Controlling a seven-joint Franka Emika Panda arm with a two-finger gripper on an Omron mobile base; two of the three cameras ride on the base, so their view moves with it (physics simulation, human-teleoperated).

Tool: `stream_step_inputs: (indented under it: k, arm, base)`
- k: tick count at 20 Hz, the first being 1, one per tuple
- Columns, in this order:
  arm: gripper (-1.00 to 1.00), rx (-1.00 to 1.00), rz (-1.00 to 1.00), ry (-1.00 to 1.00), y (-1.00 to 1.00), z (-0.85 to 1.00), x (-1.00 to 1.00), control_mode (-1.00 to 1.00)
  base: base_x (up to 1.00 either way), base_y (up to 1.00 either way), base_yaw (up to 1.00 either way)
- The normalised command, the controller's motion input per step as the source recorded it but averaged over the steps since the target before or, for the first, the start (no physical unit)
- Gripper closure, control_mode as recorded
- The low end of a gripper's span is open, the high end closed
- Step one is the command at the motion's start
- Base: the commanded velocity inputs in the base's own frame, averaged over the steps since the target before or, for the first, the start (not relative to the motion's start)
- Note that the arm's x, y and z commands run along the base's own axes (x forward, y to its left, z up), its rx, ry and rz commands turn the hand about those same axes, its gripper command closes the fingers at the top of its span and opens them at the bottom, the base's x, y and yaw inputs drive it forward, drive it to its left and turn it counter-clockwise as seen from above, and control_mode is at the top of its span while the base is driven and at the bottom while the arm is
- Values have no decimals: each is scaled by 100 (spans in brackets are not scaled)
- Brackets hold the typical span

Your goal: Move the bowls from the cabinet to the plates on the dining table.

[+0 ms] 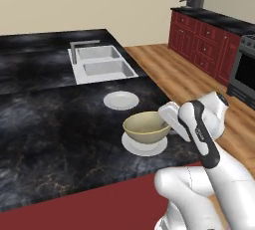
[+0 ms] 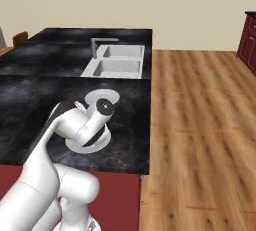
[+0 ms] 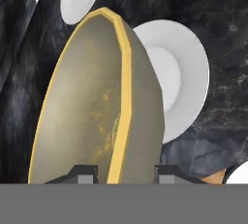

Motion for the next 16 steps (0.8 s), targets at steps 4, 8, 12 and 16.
stream_step_inputs:
  k: [4,8,12,16]
  arm:
    - [100,-3,2,0,0,-29,40,-100]
    - [100,-1,2,0,0,-17,47,-100]
    - [100,-1,2,0,3,-20,30,-100]
    - [100,0,2,1,13,-17,21,-100]
  base:
    - [0,0,0]
    - [0,0,0]
    - [0,0,0]
    - [0,0,0]
